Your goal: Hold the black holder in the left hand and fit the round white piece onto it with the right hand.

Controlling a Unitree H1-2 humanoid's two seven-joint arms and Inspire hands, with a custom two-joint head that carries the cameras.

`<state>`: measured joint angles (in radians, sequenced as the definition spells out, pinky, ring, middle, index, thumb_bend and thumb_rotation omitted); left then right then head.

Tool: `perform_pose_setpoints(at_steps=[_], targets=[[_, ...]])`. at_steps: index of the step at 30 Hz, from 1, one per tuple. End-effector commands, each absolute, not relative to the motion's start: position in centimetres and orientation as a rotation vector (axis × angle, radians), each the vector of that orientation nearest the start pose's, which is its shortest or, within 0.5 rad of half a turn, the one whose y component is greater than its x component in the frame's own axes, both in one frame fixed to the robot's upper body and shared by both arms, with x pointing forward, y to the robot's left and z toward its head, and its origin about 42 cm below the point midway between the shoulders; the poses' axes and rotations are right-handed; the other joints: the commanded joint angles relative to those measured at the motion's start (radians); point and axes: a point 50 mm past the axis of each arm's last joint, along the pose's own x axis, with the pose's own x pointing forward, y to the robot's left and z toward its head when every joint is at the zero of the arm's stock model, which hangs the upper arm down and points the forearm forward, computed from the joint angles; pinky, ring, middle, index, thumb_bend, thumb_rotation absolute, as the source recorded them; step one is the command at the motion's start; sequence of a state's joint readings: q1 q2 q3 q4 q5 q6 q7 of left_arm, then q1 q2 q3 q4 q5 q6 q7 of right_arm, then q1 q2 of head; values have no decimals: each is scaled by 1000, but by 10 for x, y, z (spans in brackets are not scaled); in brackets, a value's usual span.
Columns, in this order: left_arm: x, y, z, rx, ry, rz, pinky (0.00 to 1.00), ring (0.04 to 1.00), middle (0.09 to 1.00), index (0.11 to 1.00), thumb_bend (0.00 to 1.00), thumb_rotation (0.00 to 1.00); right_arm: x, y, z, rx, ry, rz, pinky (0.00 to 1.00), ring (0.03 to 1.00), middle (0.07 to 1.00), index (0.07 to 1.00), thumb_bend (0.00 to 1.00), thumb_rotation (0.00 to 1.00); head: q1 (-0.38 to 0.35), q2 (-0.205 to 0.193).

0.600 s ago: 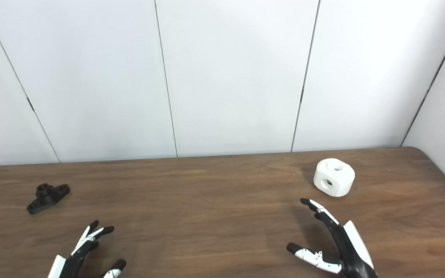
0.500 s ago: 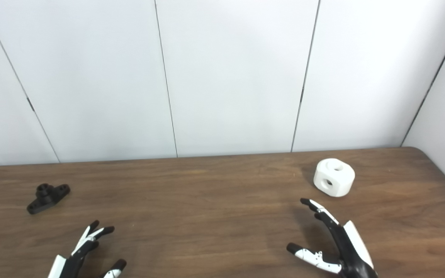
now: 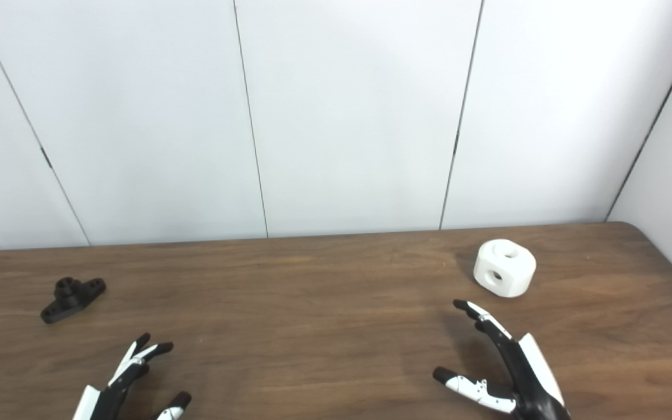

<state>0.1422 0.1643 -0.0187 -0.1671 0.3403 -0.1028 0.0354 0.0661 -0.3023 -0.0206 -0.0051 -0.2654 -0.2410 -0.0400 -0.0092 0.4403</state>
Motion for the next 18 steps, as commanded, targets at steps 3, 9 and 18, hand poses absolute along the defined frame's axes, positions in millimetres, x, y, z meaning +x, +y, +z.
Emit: perform_pose_setpoints(at_steps=[3,9,18], targets=[[237,261,116,506,-135,11,884,960,992,845,558,300,237,-302,78,-528,-89,30,873,902,901,864,582,468,1,4],[237,263,119,516,-151,41,909,968,994,847,554,283,238,-303,80,-528,-88,32,868,901,904,868,570,451,17,13],[240,268,130,495,-202,126,941,988,1000,834,577,273,239,-305,81,-530,-84,27,873,903,901,864,592,497,45,18]])
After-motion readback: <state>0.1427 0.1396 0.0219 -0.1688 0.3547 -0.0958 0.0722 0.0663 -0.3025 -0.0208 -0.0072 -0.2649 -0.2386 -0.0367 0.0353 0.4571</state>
